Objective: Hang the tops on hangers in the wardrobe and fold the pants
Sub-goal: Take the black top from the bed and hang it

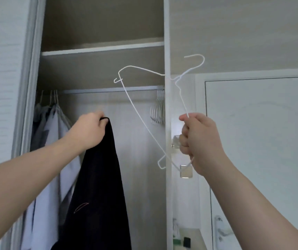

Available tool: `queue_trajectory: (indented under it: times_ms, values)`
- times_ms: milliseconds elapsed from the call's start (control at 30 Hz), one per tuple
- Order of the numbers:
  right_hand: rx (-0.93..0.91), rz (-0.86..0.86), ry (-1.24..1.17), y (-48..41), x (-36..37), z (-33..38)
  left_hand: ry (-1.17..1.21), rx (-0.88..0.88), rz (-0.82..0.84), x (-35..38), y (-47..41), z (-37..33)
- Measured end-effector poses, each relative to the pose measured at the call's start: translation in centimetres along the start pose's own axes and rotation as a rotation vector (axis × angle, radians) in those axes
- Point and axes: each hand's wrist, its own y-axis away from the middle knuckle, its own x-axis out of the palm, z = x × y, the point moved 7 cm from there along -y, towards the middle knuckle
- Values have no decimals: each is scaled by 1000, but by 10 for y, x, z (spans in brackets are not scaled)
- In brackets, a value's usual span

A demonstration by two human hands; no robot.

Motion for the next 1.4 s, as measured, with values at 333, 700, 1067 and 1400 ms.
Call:
queue_trajectory:
  times_ms: [333,700,1067,1400]
  values:
    - [226,-7,-20,79,-105,-26,146,-215,209,11,112,-25]
    - [235,324,65,228,-136,-36,662,-670,503,48,226,-32]
    - [261,324,483,331,-151,-50,577,-587,622,44,293,-69]
    - [370,350,525,329,-156,-76,382,-179,639,27,305,-124]
